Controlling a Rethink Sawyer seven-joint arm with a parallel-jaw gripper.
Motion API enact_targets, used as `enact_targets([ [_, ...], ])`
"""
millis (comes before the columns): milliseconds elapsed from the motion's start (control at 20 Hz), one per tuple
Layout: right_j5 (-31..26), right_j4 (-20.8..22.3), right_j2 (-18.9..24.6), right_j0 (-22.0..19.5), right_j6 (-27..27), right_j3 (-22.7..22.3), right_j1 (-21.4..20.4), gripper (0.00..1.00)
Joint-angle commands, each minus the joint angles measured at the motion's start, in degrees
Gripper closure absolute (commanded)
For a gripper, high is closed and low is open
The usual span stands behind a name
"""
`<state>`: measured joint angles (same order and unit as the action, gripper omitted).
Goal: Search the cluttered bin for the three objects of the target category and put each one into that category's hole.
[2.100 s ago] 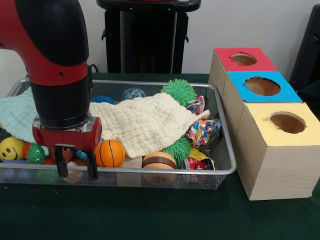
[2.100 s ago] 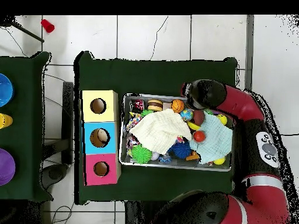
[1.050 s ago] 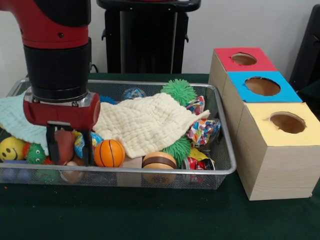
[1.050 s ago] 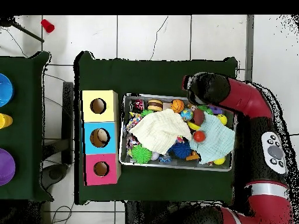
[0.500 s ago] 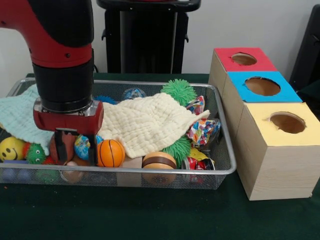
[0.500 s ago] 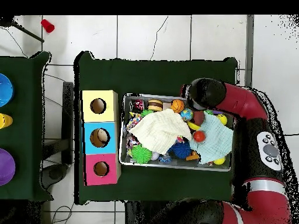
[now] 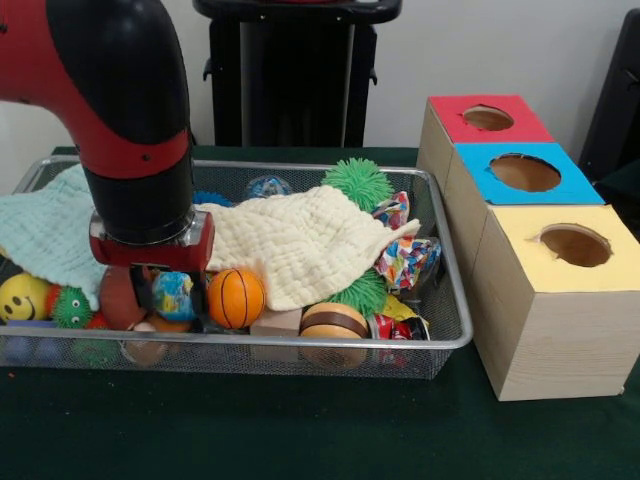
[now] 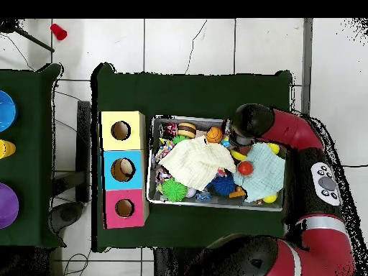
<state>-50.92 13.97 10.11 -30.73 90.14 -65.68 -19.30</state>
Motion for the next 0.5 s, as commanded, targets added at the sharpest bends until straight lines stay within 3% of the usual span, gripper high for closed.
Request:
enact_targets([
  [50,-7.9,4.0,0.8,-0.3,-6.9,0.1,4.7,0.00],
  [300,-4.0,5.8,0.4,0.4,-5.0,3.6,6.8,0.00],
  [500,2.9,7.4,0.1,0.2,-3.3,0.9,5.0,0.00],
])
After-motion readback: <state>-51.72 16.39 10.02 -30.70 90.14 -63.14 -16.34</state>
